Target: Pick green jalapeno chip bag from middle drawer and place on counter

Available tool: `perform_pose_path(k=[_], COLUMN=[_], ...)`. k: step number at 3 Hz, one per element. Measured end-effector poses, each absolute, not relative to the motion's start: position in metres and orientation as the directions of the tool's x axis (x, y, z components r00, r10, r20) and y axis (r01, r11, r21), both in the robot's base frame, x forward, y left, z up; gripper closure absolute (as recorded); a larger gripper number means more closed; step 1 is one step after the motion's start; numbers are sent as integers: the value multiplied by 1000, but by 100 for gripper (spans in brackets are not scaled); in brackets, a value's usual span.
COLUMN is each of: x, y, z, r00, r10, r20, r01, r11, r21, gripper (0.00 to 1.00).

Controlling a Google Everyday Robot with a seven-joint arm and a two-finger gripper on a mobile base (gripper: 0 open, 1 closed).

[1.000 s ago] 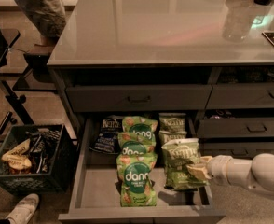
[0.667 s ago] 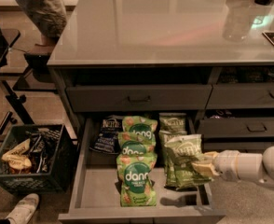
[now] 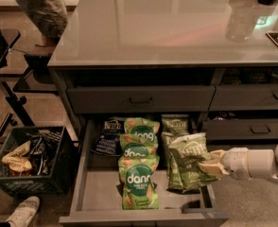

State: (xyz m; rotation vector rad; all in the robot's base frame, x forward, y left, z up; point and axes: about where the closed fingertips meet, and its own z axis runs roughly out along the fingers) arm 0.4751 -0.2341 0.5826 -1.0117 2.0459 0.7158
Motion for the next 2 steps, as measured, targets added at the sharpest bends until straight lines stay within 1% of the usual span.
perform_pose_path(k=[2], x=[474], y=[-237], z=[590], r00=[-407], r10=[-425], r20=[-808], r01=[-847], r11=[506], r21=[161], gripper=[100])
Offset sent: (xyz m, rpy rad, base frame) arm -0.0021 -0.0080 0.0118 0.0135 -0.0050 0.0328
